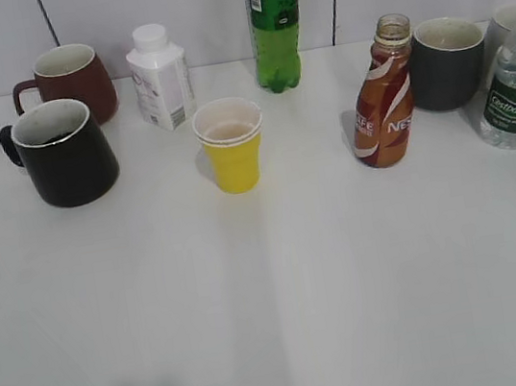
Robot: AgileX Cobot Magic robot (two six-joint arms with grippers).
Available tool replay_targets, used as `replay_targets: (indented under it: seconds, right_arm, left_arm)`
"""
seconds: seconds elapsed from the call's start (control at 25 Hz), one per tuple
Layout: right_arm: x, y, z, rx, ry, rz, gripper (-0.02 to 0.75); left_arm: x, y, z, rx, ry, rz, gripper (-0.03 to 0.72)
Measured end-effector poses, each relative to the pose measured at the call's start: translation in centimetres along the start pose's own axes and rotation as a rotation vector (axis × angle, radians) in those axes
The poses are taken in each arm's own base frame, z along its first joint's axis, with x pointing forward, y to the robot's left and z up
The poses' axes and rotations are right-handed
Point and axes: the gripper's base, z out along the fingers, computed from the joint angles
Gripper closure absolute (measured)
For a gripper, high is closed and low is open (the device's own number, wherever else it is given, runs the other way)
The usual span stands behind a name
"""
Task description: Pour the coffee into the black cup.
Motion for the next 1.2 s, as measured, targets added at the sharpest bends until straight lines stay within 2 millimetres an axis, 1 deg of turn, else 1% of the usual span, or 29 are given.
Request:
replay_targets:
  seconds: [0.24,0.96,1.08,1.2]
  right_arm:
    - [-0.37,0.29,0.98,-0.023,-0.079,-0.006,0.147]
    - [-0.45,0.33,1.0,-0.027,-0.089,-0.005,0.147]
    - [-0.45,0.33,0.99,-0.022,-0.09,-0.003,0.148]
    - [-0.43,0.35,0.96,0.006,-0.093,0.013,0.148]
  left_arm:
    - [0.01,0.0,-0.01,0.001,-0.003,0.002,0.235]
    - [0.01,0.0,-0.01,-0.001,-0.003,0.007,0.236]
    - [0.03,-0.03,-0.03,-0.03,-0.006,-0.007,0.236]
    - [0.06,-0.11,-0.09,-0.104,-0.014,-0.043,0.236]
